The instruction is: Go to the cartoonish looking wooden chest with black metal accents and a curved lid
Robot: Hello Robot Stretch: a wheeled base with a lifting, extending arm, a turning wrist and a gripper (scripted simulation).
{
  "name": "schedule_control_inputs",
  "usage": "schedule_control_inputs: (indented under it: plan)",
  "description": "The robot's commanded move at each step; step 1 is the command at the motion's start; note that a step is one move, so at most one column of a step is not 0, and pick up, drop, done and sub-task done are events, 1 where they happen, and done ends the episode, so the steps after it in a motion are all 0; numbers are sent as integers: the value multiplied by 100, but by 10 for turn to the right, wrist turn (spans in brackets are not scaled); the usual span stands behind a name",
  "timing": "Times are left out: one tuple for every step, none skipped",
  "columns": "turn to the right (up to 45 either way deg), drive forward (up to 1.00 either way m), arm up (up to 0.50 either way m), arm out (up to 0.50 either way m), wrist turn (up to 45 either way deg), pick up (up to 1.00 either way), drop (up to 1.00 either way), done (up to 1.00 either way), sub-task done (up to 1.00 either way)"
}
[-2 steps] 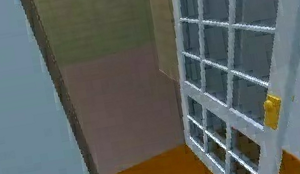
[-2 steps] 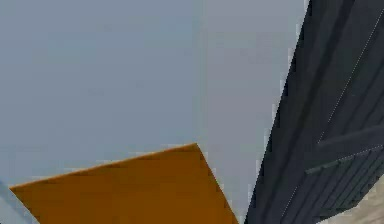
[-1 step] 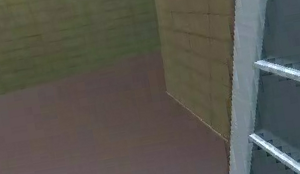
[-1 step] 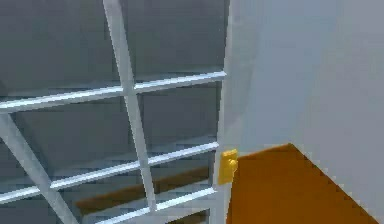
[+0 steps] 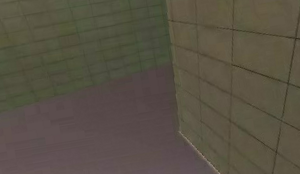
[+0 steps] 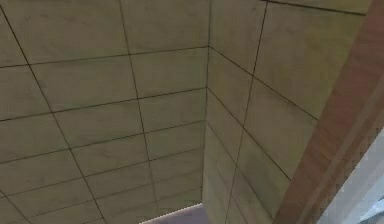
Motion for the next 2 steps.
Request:
schedule_control_inputs:
  plan:
    - [-30,0,0,0,0,0,0,0,0]
    - [0,100,0,0,0,0,0,0,0]
